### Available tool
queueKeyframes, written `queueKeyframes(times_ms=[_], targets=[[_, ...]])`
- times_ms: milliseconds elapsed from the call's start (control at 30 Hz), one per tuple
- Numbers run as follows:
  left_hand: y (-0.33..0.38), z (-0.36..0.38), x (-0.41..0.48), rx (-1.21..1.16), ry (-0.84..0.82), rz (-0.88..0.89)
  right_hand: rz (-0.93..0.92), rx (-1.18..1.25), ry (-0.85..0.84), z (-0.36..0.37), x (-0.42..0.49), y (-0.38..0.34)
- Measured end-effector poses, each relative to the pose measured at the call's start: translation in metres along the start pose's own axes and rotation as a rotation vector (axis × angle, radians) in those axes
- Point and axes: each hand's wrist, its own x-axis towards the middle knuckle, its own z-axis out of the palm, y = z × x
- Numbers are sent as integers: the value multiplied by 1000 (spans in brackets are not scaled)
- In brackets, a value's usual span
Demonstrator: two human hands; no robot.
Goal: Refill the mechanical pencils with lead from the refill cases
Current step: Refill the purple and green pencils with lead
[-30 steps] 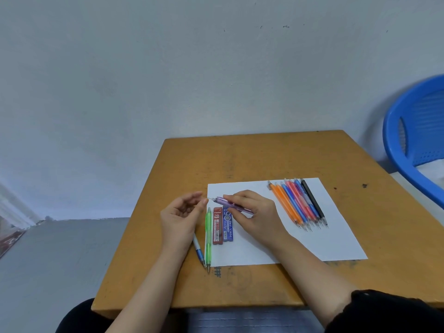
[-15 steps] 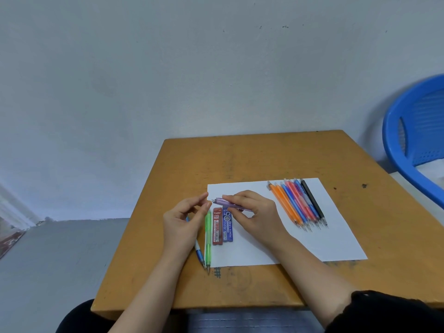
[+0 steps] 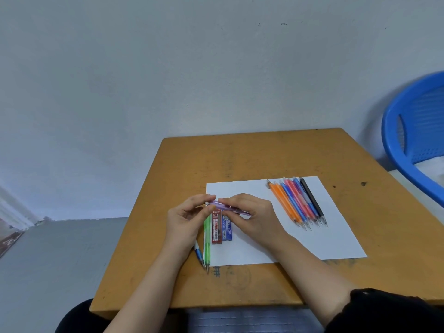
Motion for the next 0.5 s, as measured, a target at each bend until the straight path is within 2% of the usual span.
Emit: queueKeyframes(times_ms=[200, 500], targets=[[0, 1, -1, -41, -32, -38, -2, 22, -7, -1, 0, -3], [5, 4, 0, -124, 181, -23, 82, -27, 72, -2, -2, 2]])
